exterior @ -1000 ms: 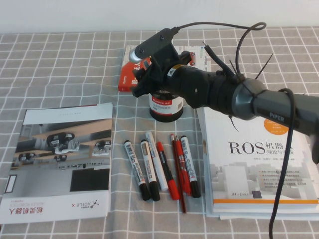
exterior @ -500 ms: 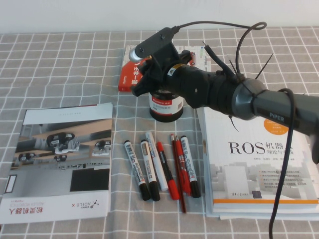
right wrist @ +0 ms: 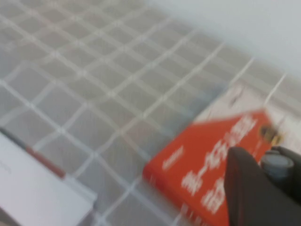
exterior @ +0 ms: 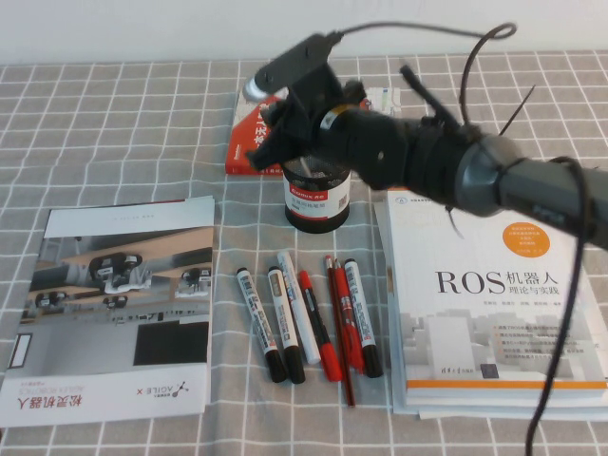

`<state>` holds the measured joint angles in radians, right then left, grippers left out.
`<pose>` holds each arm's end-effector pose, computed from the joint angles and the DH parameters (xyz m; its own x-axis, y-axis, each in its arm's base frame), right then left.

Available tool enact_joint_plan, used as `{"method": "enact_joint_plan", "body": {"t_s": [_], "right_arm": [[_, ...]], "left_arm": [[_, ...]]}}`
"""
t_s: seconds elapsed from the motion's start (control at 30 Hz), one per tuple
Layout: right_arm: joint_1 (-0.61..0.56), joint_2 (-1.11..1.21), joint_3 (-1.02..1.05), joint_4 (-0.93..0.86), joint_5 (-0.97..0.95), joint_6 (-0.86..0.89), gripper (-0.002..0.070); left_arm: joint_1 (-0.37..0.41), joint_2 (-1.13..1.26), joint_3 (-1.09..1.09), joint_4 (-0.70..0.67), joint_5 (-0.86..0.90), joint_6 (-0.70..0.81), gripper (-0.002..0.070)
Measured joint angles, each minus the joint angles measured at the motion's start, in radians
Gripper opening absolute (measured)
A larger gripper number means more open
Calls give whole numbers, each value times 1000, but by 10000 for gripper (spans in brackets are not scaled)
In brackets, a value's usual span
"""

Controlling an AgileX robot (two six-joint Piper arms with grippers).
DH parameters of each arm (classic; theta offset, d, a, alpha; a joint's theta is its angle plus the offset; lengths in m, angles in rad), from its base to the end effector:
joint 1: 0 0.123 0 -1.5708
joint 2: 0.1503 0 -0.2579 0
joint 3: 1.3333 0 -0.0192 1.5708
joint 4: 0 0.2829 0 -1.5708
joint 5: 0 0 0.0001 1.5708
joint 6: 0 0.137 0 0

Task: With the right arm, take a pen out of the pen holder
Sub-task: 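Take a marker out of the pen holder and lay it on the table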

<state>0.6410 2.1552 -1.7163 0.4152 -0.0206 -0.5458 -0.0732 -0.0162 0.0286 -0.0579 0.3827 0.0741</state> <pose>0.4611 0.3427 0.1901 -0.1825 -0.2988 -0.9367 -0.6208 0.7738 -0.1259 0.1550 -0.0143 0.1562 -0.2997 0.0424 -0.9531 0.0998 0.9949 0.0129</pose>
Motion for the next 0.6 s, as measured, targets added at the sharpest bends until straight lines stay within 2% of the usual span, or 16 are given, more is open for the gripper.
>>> {"method": "enact_joint_plan", "body": {"t_s": [0.27,0.43,0.6], "right_arm": [[0,-156,0,-51,38,6,38],[0,-276,0,-134,125,171,38],[0,-386,0,-219,350,399,38]], "left_arm": [[0,0,0,0,0,0,-3],[0,0,0,0,0,0,-3],[0,0,0,0,0,0,-3]]}}
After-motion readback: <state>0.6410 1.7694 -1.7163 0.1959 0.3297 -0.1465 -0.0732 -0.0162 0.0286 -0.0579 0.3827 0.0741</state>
